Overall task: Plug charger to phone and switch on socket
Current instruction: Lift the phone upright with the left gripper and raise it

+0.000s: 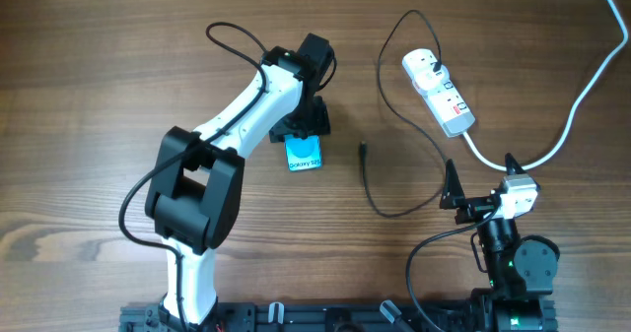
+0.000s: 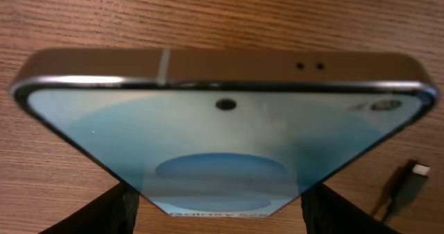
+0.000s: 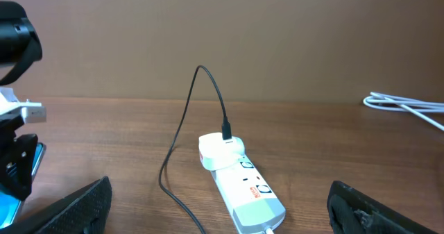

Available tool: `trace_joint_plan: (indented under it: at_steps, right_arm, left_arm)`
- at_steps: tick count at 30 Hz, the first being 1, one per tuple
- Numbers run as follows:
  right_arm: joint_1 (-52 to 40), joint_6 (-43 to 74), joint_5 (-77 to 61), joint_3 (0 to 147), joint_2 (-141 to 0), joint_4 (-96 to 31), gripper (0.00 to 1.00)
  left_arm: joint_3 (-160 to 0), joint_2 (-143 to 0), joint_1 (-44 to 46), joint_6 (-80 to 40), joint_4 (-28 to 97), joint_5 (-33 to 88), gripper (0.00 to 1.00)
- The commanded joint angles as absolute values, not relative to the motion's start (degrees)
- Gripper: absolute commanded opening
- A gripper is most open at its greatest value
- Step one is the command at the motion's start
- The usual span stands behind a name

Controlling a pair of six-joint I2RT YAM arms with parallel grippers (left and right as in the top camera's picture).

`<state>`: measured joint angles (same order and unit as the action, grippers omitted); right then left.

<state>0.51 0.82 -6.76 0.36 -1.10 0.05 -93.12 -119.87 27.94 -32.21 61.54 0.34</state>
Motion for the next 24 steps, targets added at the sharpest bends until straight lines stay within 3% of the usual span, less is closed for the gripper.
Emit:
trace_joint_plan:
  at_steps: [1, 12, 18, 24]
  right_arm:
    - [0.23, 1.52, -5.80, 0.30, -0.80, 0.32, 1.00]
    - [0.23, 1.54, -5.80, 0.30, -0.80, 0.32, 1.00]
    - [0.23, 1.54, -5.80, 0.30, -0.80, 0.32, 1.00]
    - [0.23, 1.54, -5.80, 0.30, -0.80, 0.34, 1.00]
  left_arm:
    - [-93.71, -118.19, 27.51, -32.38, 61.82, 0.56, 0.71]
    - [-83.37, -118.30, 27.90, -32.40, 53.08, 0.58, 0.77]
    - [-82.26, -118.30, 27.90, -32.38, 50.37, 0.51, 0.93]
    - [-81.41, -118.30, 27.88, -33.89, 49.80, -2.02, 0.92]
